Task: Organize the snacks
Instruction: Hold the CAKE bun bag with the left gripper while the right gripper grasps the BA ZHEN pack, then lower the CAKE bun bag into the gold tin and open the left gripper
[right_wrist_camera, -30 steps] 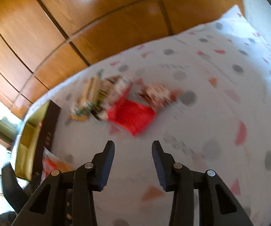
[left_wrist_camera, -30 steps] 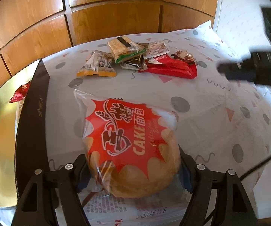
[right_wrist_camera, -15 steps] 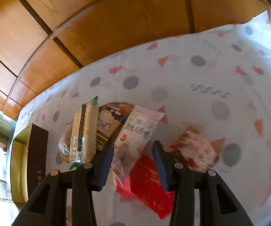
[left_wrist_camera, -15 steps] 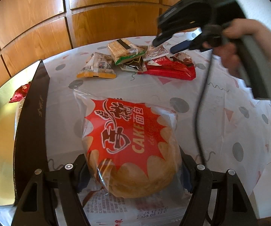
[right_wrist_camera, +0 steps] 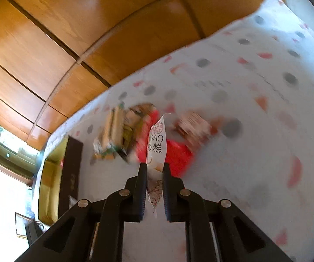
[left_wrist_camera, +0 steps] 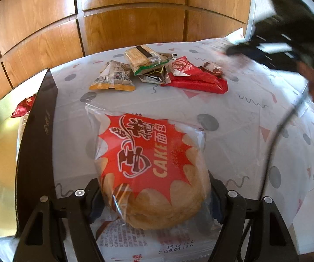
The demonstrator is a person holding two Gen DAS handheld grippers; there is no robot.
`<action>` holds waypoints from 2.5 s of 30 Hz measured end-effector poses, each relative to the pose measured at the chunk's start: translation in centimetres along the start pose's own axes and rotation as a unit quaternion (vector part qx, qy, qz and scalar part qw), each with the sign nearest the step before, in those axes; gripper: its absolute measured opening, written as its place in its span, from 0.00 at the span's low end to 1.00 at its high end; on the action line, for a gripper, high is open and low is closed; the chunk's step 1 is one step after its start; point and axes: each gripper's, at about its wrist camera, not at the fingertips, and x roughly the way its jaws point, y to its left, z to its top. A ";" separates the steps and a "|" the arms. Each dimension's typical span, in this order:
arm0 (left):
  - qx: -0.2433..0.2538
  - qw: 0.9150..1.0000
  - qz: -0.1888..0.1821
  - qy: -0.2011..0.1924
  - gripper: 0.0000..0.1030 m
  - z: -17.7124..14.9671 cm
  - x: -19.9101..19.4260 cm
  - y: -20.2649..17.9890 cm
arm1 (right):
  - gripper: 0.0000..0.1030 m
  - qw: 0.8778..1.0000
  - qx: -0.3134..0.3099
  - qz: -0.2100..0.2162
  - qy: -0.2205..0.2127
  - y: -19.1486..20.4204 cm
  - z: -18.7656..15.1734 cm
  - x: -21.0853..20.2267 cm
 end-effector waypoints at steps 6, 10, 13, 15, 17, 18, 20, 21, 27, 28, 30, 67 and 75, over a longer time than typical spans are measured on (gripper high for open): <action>0.000 1.000 0.002 0.001 0.73 0.0 0.0 0.0 | 0.37 0.993 0.003 -0.115 0.000 -2.9 -1.7 -0.9; 0.000 1.000 0.003 0.002 0.73 -0.1 0.0 0.0 | 0.40 0.985 -0.037 -0.165 -0.019 -2.1 -1.7 -1.5; -0.001 1.000 0.004 0.002 0.73 -0.2 0.0 0.0 | 0.57 0.973 -0.112 -0.199 -0.013 0.1 -1.9 -0.5; 0.000 1.000 0.004 0.002 0.73 -0.2 0.0 0.0 | 0.57 0.963 -0.163 -0.213 0.003 1.2 -2.2 0.3; 0.000 1.000 0.004 0.002 0.73 -0.2 0.0 0.0 | 0.58 0.956 -0.196 -0.219 0.025 1.4 -2.1 1.3; 0.000 1.000 0.004 0.003 0.73 -0.2 0.0 0.0 | 0.58 0.955 -0.199 -0.218 0.035 1.2 -2.0 1.7; -0.001 1.000 0.005 0.003 0.73 -0.2 0.0 0.0 | 0.58 0.953 -0.200 -0.222 0.045 0.7 -1.6 2.5; -0.001 1.000 0.005 0.003 0.73 -0.2 0.0 0.0 | 0.55 0.954 -0.195 -0.225 0.048 0.4 -1.4 2.9; 0.001 1.000 0.008 0.003 0.73 -0.2 0.0 -0.1 | 0.34 0.951 -0.204 -0.229 0.034 0.1 -2.6 3.3; 0.002 1.000 0.009 0.003 0.73 -0.2 0.0 -0.1 | 0.35 0.951 -0.204 -0.231 0.032 0.0 -2.8 3.4; 0.004 1.000 0.012 0.004 0.73 -0.2 0.0 -0.2 | 0.37 0.953 -0.197 -0.226 0.032 -0.2 -2.8 3.4; -0.237 0.966 0.097 0.037 0.70 4.1 -7.9 24.5 | 0.33 0.946 -0.220 -0.238 0.004 0.4 -3.6 3.4; -0.209 0.966 0.134 0.068 0.70 7.3 -2.7 27.8 | 0.33 0.947 -0.213 -0.239 0.003 0.4 -3.5 3.4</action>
